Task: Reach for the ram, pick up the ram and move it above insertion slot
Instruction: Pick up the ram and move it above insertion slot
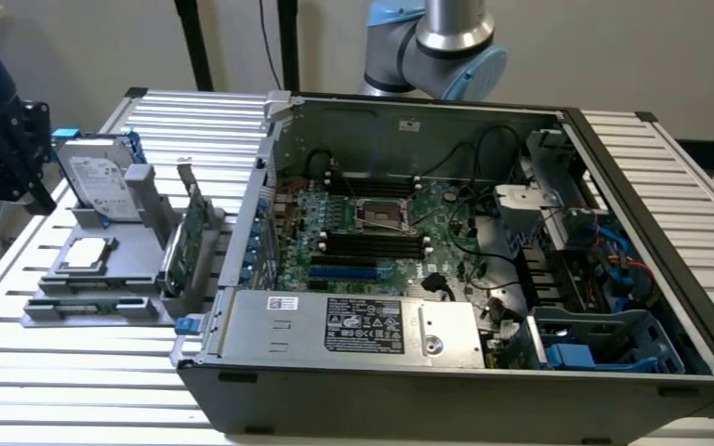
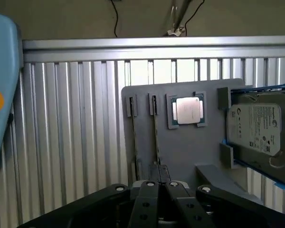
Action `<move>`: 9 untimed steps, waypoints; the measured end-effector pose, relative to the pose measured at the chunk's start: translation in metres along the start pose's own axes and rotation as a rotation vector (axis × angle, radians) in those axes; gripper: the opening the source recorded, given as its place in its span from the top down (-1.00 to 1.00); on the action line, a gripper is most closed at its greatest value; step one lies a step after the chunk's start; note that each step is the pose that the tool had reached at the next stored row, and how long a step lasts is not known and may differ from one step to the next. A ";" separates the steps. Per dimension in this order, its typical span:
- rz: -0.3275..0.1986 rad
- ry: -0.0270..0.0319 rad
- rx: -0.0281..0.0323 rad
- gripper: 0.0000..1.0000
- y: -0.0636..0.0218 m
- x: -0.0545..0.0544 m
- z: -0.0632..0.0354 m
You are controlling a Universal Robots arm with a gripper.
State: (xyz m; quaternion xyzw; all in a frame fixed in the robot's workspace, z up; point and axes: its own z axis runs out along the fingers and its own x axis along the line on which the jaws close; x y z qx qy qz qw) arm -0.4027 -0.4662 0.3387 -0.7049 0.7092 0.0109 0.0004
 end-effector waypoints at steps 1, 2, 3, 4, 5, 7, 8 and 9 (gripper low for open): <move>-0.018 0.0003 -0.0003 0.79 0.0000 0.000 0.0002; -0.036 0.0006 -0.0005 0.79 0.0000 0.000 0.0004; -0.055 0.0009 -0.0008 0.79 0.0000 0.000 0.0005; -0.073 0.0011 -0.0010 0.79 0.0000 0.000 0.0006; -0.091 0.0013 -0.0011 0.79 -0.0001 0.000 0.0007; -0.116 0.0016 -0.0014 0.79 0.0000 0.000 0.0007; -0.118 0.0016 -0.0014 0.79 0.0000 0.000 0.0007; -0.120 0.0015 -0.0015 0.79 0.0000 0.000 0.0006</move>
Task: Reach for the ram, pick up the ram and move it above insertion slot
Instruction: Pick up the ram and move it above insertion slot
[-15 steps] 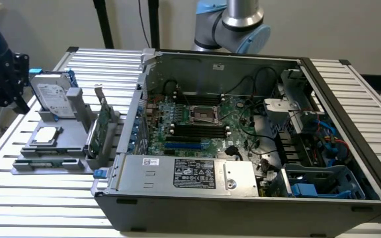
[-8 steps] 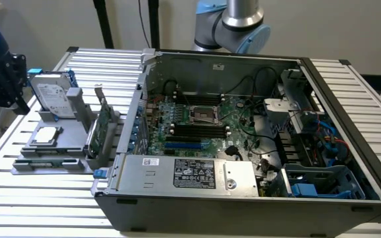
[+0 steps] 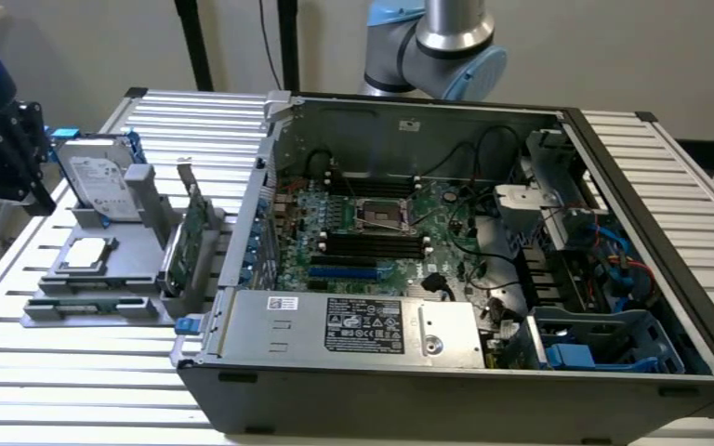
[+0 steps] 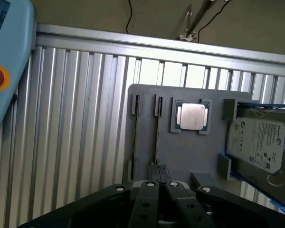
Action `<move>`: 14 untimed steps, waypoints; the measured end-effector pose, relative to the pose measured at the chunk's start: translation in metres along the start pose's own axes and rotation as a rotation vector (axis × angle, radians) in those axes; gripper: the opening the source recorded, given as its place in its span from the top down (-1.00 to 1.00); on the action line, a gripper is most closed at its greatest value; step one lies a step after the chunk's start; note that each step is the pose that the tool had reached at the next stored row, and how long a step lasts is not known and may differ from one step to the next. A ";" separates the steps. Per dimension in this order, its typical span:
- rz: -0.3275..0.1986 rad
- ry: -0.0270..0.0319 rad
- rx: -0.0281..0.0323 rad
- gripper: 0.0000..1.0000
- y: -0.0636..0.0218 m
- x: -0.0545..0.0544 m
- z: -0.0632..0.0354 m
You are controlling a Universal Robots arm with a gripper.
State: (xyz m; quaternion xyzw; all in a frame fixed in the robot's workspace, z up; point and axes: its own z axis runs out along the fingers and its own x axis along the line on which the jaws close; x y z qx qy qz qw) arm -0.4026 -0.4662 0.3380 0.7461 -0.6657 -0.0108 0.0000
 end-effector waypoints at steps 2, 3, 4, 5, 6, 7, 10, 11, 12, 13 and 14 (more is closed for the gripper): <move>-0.001 0.0000 0.0000 0.79 0.0000 0.000 0.0000; -0.002 0.0000 0.0000 0.76 0.0000 0.000 0.0000; -0.002 0.0000 0.0000 0.76 0.0000 0.000 0.0000; -0.002 0.0001 -0.0001 0.65 0.0000 0.000 0.0000; -0.002 0.0001 0.0000 0.65 -0.0001 0.000 0.0002; -0.002 -0.0001 0.0002 0.52 -0.0001 0.000 0.0007; -0.003 0.0000 0.0001 0.16 -0.0001 0.000 0.0042; -0.003 0.0001 -0.0001 0.16 -0.0001 0.000 0.0058; -0.003 0.0001 0.0000 0.16 -0.0001 0.000 0.0077; -0.004 0.0000 0.0001 0.04 -0.0001 0.000 0.0096; -0.004 0.0000 0.0001 0.04 -0.0001 0.000 0.0114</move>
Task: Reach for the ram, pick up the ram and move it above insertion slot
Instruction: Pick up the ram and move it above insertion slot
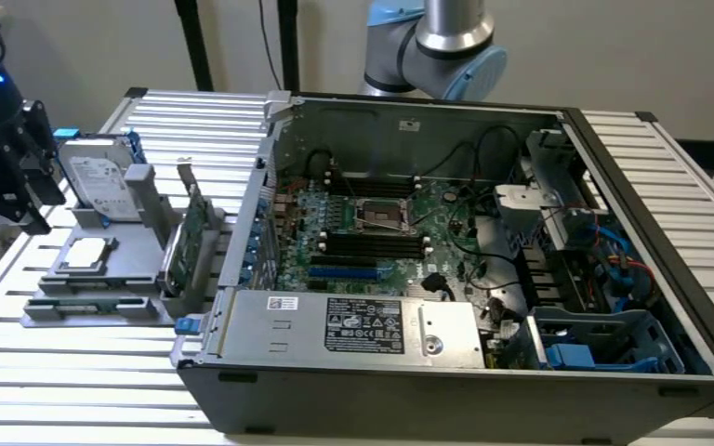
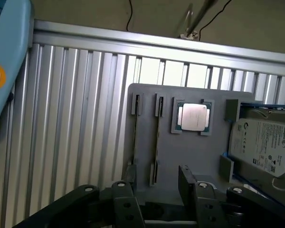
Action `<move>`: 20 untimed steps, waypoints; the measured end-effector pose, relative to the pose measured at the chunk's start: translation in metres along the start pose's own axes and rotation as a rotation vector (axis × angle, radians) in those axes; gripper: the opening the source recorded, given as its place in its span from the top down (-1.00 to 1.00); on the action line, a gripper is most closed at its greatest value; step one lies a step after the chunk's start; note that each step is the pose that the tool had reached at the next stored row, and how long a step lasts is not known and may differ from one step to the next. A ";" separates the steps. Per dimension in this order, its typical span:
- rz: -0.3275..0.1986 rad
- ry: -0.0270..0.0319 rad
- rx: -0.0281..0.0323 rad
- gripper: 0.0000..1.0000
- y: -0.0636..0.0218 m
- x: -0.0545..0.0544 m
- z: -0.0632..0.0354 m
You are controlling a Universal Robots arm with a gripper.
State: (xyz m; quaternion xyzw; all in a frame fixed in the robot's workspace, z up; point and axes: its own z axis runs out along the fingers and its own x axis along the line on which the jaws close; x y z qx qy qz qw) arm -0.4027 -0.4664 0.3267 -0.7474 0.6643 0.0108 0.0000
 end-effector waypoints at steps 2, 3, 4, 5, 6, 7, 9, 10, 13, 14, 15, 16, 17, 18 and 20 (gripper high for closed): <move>-0.001 0.0001 -0.0001 0.04 -0.0001 0.000 0.0036; -0.001 0.0001 -0.0001 0.04 -0.0001 0.001 0.0054; -0.001 0.0001 -0.0002 0.04 -0.0001 0.001 0.0072; -0.002 0.0001 -0.0002 0.04 -0.0001 0.001 0.0090; -0.002 0.0001 -0.0001 0.04 -0.0001 0.001 0.0108; -0.003 0.0000 0.0000 0.04 -0.0001 0.001 0.0127; -0.003 0.0001 -0.0002 0.04 -0.0001 0.002 0.0163; -0.004 0.0001 -0.0002 0.04 -0.0001 0.002 0.0181; -0.004 0.0000 -0.0001 0.04 -0.0001 0.003 0.0236; -0.004 0.0000 0.0000 0.04 0.0000 0.004 0.0254; -0.004 0.0001 -0.0002 0.04 0.0000 0.004 0.0271; -0.005 0.0001 -0.0002 0.04 0.0000 0.005 0.0290; -0.005 0.0001 -0.0001 0.04 0.0001 0.005 0.0309; -0.005 0.0001 -0.0001 0.04 0.0001 0.006 0.0327; -0.005 0.0001 -0.0001 0.04 0.0002 0.007 0.0362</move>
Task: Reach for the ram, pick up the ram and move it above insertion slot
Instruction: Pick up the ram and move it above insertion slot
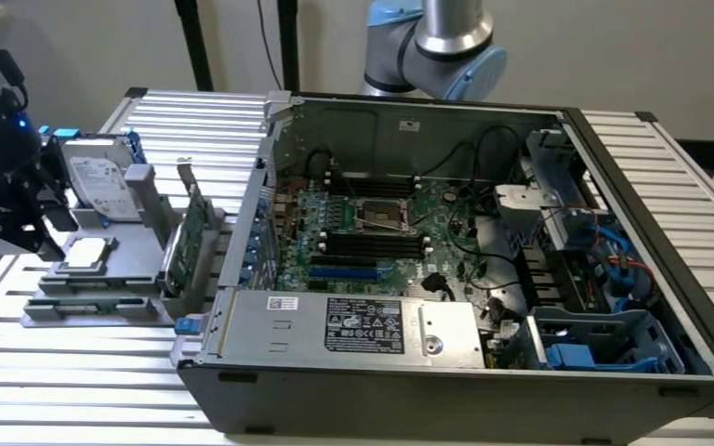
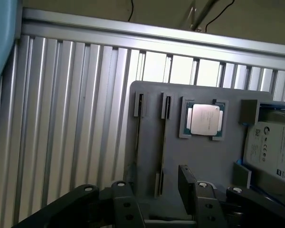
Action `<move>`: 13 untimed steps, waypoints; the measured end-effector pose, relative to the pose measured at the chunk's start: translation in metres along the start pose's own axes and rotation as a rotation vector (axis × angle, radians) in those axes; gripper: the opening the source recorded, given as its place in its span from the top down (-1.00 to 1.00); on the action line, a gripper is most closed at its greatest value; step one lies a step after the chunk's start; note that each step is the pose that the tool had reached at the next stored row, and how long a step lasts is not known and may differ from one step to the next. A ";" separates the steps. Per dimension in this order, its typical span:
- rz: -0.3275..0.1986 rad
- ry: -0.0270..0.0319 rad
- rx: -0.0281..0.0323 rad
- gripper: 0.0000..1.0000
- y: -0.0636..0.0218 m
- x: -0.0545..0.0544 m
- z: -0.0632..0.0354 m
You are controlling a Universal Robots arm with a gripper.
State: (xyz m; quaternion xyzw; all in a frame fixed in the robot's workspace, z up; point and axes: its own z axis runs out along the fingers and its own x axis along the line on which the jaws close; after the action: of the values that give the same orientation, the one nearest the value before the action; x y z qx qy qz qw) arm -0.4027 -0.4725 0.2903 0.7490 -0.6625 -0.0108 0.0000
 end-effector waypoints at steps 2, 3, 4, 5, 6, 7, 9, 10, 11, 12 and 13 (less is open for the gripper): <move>0.000 0.0000 0.0000 0.04 0.0000 0.001 0.0036; 0.000 0.0000 -0.0001 0.04 0.0000 0.001 0.0054; 0.000 0.0000 0.0000 0.04 0.0000 0.002 0.0073; 0.000 0.0000 0.0000 0.04 0.0001 0.002 0.0092; -0.001 0.0000 -0.0001 0.04 0.0001 0.003 0.0109; -0.001 0.0000 -0.0001 0.04 0.0001 0.003 0.0127; -0.001 0.0001 -0.0001 0.04 0.0001 0.004 0.0163; -0.001 0.0000 0.0000 0.04 0.0001 0.004 0.0182; -0.001 0.0000 0.0000 0.04 0.0001 0.004 0.0199; -0.001 0.0001 -0.0002 0.04 0.0000 0.004 0.0217; -0.001 0.0000 -0.0001 0.04 0.0000 0.004 0.0236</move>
State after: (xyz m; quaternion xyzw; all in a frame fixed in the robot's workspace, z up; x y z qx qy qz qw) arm -0.4025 -0.4766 0.2667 0.7494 -0.6620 -0.0108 0.0001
